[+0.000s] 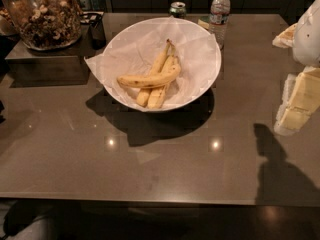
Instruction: Pick banana from white bowl
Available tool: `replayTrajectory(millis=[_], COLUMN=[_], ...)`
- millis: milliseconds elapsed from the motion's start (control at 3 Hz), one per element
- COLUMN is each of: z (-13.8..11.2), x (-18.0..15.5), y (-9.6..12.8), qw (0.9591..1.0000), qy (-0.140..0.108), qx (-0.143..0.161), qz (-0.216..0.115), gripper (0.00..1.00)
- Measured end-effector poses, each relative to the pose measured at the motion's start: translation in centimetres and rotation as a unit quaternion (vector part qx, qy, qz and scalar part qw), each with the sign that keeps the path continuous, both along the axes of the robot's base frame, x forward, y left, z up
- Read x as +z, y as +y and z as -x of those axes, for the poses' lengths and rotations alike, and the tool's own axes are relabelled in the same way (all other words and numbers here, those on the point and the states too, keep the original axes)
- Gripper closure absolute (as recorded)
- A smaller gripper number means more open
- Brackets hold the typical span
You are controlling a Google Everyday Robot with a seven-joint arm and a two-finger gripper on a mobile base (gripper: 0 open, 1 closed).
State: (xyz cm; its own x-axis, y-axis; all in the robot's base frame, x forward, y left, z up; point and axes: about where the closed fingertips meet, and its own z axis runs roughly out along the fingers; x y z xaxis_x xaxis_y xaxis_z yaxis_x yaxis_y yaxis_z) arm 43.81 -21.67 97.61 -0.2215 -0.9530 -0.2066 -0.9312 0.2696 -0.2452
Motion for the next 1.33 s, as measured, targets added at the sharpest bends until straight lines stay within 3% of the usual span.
replayTrajectory(millis=[667,1000,1333], z=[-0.7,-2.9,-5.1], x=[0.4,0.7,0.4], y=[0.9,3.9,7.5], qw=[0.9997,0.9969,0.9894], qy=[-0.012,-0.021,-0.019], qx=[0.013,0.061,0.117], qz=[-0.014,-0.045,-0.083], gripper=[0.00,0.00,0.00])
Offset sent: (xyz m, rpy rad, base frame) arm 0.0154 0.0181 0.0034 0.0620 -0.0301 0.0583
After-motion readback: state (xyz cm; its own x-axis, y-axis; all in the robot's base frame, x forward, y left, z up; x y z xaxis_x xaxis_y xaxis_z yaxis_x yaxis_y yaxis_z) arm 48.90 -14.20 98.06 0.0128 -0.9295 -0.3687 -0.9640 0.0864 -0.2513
